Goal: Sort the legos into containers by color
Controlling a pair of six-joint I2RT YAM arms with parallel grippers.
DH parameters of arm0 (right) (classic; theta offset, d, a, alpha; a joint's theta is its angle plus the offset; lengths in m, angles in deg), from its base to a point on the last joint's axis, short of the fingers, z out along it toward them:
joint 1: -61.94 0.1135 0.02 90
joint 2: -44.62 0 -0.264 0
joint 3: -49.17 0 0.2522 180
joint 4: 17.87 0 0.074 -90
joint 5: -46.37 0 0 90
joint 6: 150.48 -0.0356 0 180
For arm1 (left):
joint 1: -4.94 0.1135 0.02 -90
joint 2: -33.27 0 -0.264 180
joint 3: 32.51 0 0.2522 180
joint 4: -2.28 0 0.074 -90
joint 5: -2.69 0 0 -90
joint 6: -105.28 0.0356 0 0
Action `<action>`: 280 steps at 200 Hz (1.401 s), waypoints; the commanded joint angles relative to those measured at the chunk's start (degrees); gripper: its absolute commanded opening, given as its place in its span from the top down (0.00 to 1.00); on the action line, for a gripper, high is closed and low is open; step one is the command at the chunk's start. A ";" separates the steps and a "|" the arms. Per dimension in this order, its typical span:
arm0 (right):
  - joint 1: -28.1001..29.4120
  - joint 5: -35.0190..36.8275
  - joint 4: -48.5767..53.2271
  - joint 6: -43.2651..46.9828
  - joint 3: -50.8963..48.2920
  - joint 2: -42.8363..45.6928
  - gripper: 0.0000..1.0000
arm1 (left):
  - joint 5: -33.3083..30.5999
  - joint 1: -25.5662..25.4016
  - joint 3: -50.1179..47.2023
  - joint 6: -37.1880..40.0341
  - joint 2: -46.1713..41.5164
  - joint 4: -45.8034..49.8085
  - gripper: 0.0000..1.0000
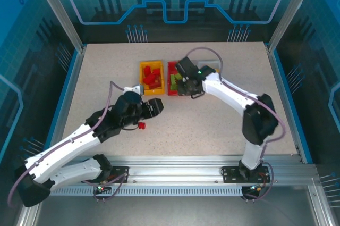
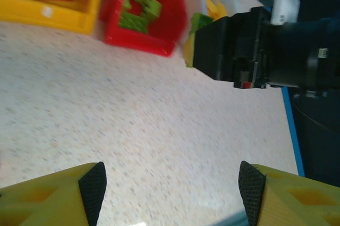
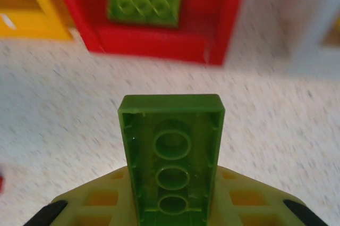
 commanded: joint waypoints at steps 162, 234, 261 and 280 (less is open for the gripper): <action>1.59 0.55 3.27 3.84 13.51 -2.62 0.42 | -4.13 5.92 -4.65 10.32 11.00 16.75 0.22; 16.61 -2.82 -16.23 -4.33 -27.47 21.53 0.34 | -2.63 8.25 -4.69 19.72 26.84 10.31 0.27; 19.96 -1.62 -17.00 -8.69 -33.71 25.49 0.34 | -1.67 8.76 -3.86 20.36 30.82 8.94 0.35; 20.88 -1.19 -16.99 -10.30 -36.01 27.29 0.34 | -2.10 8.84 -3.75 20.14 32.21 8.27 0.49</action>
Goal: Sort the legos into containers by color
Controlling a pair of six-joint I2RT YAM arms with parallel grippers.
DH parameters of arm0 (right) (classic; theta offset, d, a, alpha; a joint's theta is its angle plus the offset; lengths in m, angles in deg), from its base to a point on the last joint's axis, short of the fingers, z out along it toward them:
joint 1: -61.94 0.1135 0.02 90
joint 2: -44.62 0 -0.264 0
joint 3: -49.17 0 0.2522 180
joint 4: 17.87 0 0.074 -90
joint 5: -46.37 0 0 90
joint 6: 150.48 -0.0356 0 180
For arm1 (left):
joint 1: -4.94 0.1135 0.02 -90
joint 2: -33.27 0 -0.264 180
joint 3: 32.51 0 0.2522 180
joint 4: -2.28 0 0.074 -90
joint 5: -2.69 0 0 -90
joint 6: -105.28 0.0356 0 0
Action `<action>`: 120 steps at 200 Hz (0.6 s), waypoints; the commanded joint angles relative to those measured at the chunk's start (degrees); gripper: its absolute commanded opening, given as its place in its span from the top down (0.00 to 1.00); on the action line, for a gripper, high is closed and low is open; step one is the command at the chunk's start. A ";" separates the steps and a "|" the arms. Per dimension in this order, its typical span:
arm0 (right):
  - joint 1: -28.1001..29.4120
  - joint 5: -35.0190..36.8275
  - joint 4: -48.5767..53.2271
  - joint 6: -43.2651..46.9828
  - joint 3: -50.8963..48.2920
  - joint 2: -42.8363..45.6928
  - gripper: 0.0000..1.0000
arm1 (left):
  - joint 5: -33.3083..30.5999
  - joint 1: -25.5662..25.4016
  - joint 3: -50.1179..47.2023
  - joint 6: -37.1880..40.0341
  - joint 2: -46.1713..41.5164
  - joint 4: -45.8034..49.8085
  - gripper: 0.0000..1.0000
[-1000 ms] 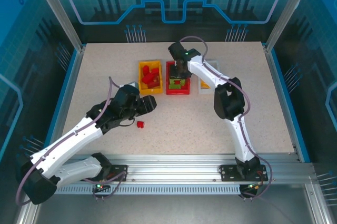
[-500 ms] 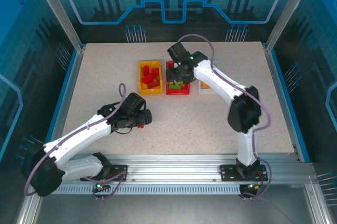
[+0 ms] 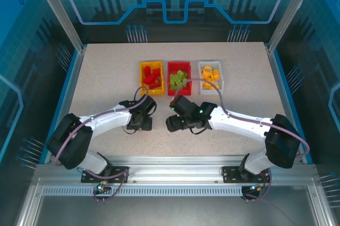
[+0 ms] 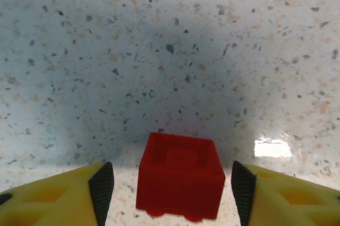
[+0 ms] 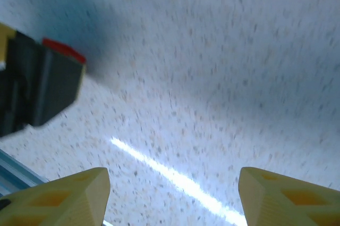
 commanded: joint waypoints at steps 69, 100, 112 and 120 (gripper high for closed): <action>1.67 4.03 -2.64 -3.53 -2.45 7.75 0.34 | -1.35 0.78 3.21 1.08 -5.59 1.45 0.73; 1.07 6.22 -9.14 -0.78 -3.13 11.52 0.34 | 0.10 3.28 13.81 4.09 -5.79 4.58 0.72; 0.60 7.34 -11.52 -0.03 -2.66 12.36 0.34 | 1.03 4.60 18.63 5.42 -3.07 5.00 0.72; 0.05 7.98 -12.29 0.25 -2.02 12.41 0.33 | 1.23 5.34 22.20 6.18 -0.77 5.39 0.72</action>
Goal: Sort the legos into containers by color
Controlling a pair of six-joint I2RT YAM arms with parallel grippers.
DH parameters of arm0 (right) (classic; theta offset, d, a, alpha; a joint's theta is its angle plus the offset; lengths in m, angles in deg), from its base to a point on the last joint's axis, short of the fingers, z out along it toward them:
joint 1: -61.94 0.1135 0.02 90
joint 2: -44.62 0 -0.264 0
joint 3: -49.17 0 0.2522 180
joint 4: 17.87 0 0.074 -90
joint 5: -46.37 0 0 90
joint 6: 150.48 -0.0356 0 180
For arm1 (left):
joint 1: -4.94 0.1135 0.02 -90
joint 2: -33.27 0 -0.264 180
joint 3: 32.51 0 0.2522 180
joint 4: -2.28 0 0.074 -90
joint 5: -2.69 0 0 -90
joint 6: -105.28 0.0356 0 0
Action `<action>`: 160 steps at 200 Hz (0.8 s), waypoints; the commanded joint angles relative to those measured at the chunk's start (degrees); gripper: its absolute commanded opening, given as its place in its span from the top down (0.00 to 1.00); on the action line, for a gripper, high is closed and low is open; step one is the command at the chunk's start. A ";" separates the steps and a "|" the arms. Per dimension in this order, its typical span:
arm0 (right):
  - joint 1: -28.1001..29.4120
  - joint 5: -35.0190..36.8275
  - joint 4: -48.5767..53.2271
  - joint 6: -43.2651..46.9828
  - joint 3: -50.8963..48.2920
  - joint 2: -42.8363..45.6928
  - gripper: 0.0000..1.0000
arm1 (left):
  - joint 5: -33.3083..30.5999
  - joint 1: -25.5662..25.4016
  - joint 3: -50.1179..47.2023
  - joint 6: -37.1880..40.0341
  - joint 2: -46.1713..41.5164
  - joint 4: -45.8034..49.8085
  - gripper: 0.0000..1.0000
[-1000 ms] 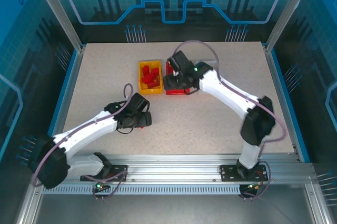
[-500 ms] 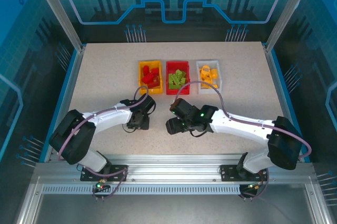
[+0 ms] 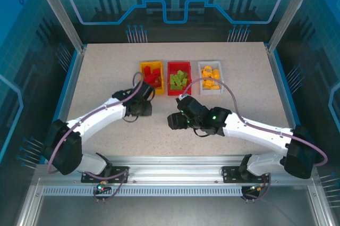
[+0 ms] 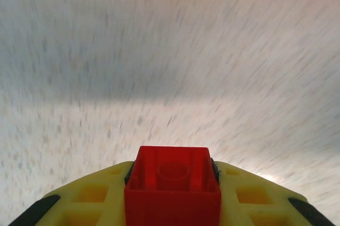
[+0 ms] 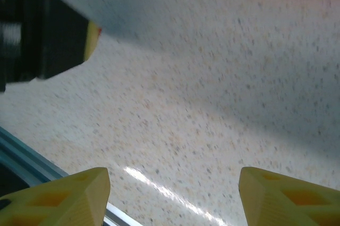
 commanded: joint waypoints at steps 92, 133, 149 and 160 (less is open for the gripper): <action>-9.45 -1.23 -5.24 1.09 5.08 -1.70 0.33 | 6.39 12.09 44.98 9.11 33.89 2.88 0.70; -11.07 -4.42 -11.69 2.61 5.08 -1.95 0.22 | 8.84 14.11 52.53 8.54 42.62 3.16 0.68; -11.37 -5.16 -12.15 2.93 5.66 -2.20 0.21 | 9.86 14.32 53.15 8.24 44.06 2.33 0.64; -11.62 -5.73 -11.95 3.05 5.97 -2.45 0.20 | 10.60 14.39 53.34 8.23 44.62 1.99 0.58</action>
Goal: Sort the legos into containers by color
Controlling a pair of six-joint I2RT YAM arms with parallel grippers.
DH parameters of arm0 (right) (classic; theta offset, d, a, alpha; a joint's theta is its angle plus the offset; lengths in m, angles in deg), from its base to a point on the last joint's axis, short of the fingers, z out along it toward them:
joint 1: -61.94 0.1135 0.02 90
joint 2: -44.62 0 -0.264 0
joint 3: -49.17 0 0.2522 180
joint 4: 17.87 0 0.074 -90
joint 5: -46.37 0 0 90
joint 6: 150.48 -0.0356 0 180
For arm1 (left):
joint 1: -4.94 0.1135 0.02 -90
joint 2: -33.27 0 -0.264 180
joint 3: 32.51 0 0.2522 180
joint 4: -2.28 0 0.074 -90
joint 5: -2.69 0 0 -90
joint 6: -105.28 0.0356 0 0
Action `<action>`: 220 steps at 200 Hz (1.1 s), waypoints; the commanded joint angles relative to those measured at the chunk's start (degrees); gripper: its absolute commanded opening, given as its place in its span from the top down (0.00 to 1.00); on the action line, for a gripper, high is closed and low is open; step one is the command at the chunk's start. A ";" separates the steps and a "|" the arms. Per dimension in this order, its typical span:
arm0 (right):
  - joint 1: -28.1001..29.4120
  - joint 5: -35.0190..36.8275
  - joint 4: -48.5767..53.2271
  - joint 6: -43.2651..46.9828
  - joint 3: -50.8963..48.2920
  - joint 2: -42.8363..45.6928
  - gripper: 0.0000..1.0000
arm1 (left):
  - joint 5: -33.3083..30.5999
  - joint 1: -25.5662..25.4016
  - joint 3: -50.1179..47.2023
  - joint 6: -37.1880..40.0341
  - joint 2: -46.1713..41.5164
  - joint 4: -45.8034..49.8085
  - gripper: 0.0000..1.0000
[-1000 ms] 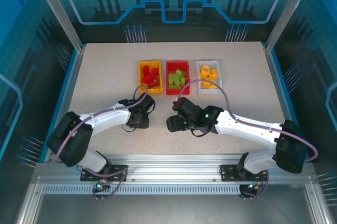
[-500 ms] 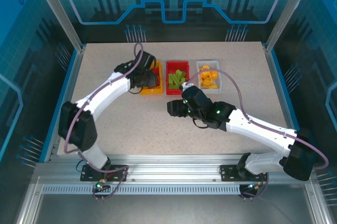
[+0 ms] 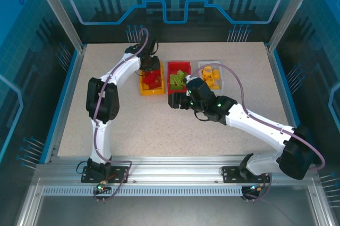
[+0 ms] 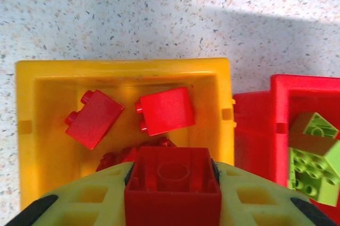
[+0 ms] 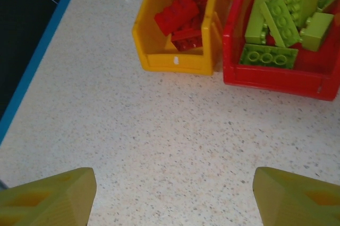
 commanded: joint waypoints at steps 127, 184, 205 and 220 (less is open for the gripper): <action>-2.16 8.93 -0.92 5.86 -5.12 15.67 0.00 | 4.60 0.75 -28.07 -4.96 -37.06 -8.44 0.01; -5.20 45.34 26.46 -3.94 -6.41 29.20 0.00 | -19.91 0.75 -57.57 -13.30 -69.22 -11.05 0.01; -9.52 50.21 15.74 7.60 -17.97 36.68 0.00 | -26.28 0.83 -72.07 -6.76 -79.12 -24.61 0.01; -12.68 45.53 -0.92 22.46 -29.23 43.62 0.00 | -30.24 0.84 -80.34 -1.90 -82.82 -33.06 0.01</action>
